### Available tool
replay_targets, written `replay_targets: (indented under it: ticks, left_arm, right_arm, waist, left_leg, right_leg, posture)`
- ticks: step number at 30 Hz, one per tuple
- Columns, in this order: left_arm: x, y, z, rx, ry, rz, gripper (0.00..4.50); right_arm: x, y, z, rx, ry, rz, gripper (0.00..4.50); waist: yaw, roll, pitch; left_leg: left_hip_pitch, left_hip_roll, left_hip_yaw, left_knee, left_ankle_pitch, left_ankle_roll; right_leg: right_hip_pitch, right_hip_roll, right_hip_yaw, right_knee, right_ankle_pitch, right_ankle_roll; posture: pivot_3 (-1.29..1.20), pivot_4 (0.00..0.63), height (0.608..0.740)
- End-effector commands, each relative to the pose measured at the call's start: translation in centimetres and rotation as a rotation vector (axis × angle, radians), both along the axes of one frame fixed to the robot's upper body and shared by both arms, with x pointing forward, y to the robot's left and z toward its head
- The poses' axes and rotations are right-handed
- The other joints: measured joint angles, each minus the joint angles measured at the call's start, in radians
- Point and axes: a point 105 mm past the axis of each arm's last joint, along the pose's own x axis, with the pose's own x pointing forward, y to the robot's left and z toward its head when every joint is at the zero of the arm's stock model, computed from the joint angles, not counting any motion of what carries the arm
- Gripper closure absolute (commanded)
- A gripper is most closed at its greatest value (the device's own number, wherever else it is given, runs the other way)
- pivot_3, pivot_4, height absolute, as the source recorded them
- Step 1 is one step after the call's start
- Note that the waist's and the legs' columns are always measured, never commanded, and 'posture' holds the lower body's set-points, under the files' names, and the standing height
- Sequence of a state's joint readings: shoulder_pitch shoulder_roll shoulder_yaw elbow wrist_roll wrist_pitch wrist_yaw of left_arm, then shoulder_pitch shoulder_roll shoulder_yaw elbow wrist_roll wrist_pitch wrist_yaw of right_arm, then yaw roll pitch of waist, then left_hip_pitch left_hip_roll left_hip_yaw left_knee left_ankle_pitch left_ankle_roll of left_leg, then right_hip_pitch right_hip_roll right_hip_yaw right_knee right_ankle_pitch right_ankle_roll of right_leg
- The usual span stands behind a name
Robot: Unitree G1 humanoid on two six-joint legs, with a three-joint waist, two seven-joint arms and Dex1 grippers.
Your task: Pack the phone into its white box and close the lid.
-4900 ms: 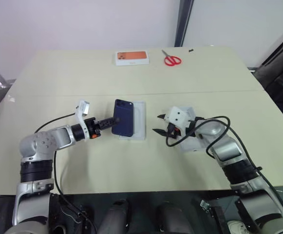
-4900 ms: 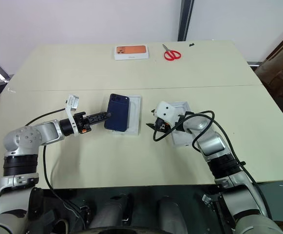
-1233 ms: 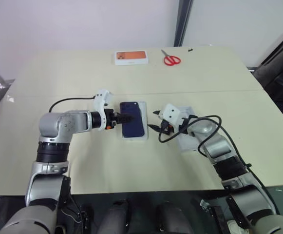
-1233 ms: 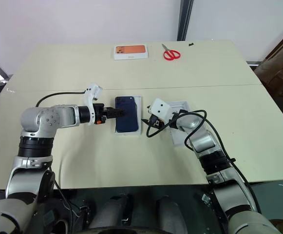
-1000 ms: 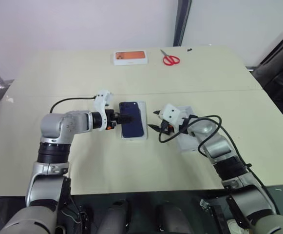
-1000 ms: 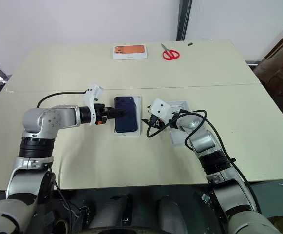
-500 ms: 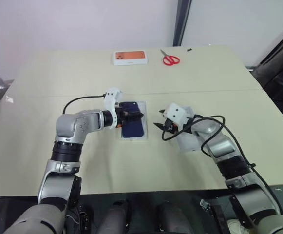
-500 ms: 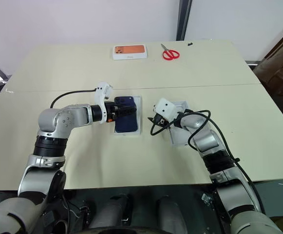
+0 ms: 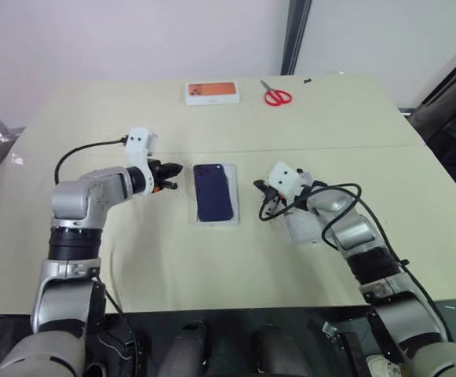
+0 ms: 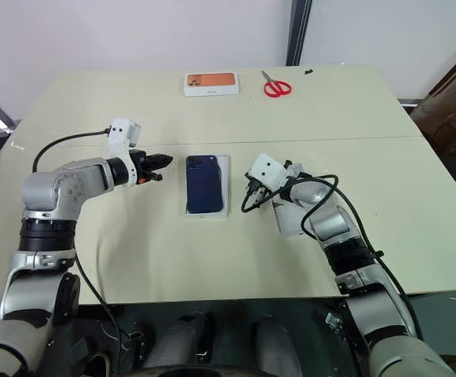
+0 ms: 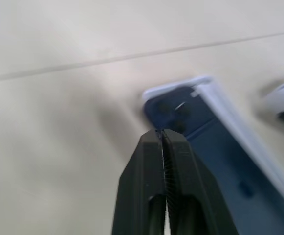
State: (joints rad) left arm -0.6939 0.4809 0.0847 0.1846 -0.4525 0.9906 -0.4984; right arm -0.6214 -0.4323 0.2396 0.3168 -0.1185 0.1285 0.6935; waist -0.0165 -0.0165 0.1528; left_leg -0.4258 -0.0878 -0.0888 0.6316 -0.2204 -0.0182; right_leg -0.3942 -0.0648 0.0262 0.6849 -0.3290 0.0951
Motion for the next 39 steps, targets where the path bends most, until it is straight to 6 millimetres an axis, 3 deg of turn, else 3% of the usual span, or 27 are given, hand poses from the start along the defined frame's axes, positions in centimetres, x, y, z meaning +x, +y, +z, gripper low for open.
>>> replay_targets:
  ticks: [1,8,14,21,27,32,36,39]
  left_arm:
    - [-0.4,-0.4,-1.3,0.086,0.006,-0.031,4.42]
    - [0.1,-4.2,-3.4,0.072,0.032,-0.1,4.42]
    - [0.3,-7.7,-2.6,0.027,0.012,-0.178,4.42]
    - [-0.3,-8.9,-0.7,-0.009,-0.02,-0.232,4.42]
    - [-0.3,-10.1,2.3,-0.105,-0.091,-0.237,4.42]
    - [-1.1,-10.4,2.1,-0.062,-0.085,-0.274,4.42]
    - [-2.2,-9.8,-0.4,0.014,-0.026,-0.303,4.42]
    - [-2.5,-9.3,-0.9,-0.006,0.002,-0.288,4.42]
  right_arm:
    - [0.2,1.0,0.9,-0.011,-0.048,0.026,4.5]
    - [-0.7,2.5,-0.4,-0.045,-0.022,0.071,4.5]
    - [-0.9,2.7,-0.4,-0.042,-0.014,0.078,4.5]
    - [-1.0,2.2,-0.7,-0.048,-0.008,0.071,4.5]
    - [-1.1,1.8,-1.0,-0.063,0.0,0.067,4.5]
    - [-0.9,1.5,-0.9,-0.081,-0.003,0.067,4.5]
    - [-0.8,1.2,-0.6,-0.086,-0.014,0.063,4.5]
    - [-0.8,1.0,-0.5,-0.091,-0.017,0.061,4.5]
  waist:
    - [-0.001,0.0,0.0]
    - [0.004,0.0,0.0]
    - [0.004,0.0,0.0]
    - [0.004,0.0,0.0]
    - [0.006,0.0,0.0]
    - [0.003,0.0,0.0]
    - [0.003,0.0,0.0]
    - [0.008,0.0,0.0]
  left_leg:
    - [0.0,0.0,0.0,0.0,0.0,0.0]
    - [0.0,0.0,0.0,0.0,0.0,0.0]
    - [0.0,0.0,0.0,0.001,0.0,0.0]
    - [0.0,0.0,0.0,0.001,0.0,0.0]
    - [0.0,0.0,0.0,0.001,0.0,0.0]
    - [0.0,0.0,0.0,0.001,0.0,0.0]
    - [0.0,0.0,0.0,0.001,0.0,0.0]
    - [0.0,0.0,-0.001,0.001,0.0,0.0]
  right_leg:
    - [0.0,0.0,0.0,0.0,0.0,0.0]
    - [0.0,0.0,0.0,0.0,0.0,0.0]
    - [0.001,0.0,-0.001,0.0,0.0,0.0]
    - [0.001,0.0,-0.001,0.0,0.0,0.0]
    - [0.001,0.0,-0.001,0.0,0.0,0.0]
    - [0.002,0.0,-0.001,0.0,0.0,0.0]
    - [0.002,0.0,-0.001,0.0,0.0,0.0]
    - [0.002,0.0,-0.001,0.0,0.0,0.0]
  posture:
    - [0.0,0.15,0.734]
    - [0.0,0.15,0.734]
    - [0.0,0.15,0.734]
    - [0.0,0.15,0.734]
    - [0.0,0.15,0.734]
    - [0.0,0.15,0.734]
    - [0.0,0.15,0.734]
    - [0.0,0.15,0.734]
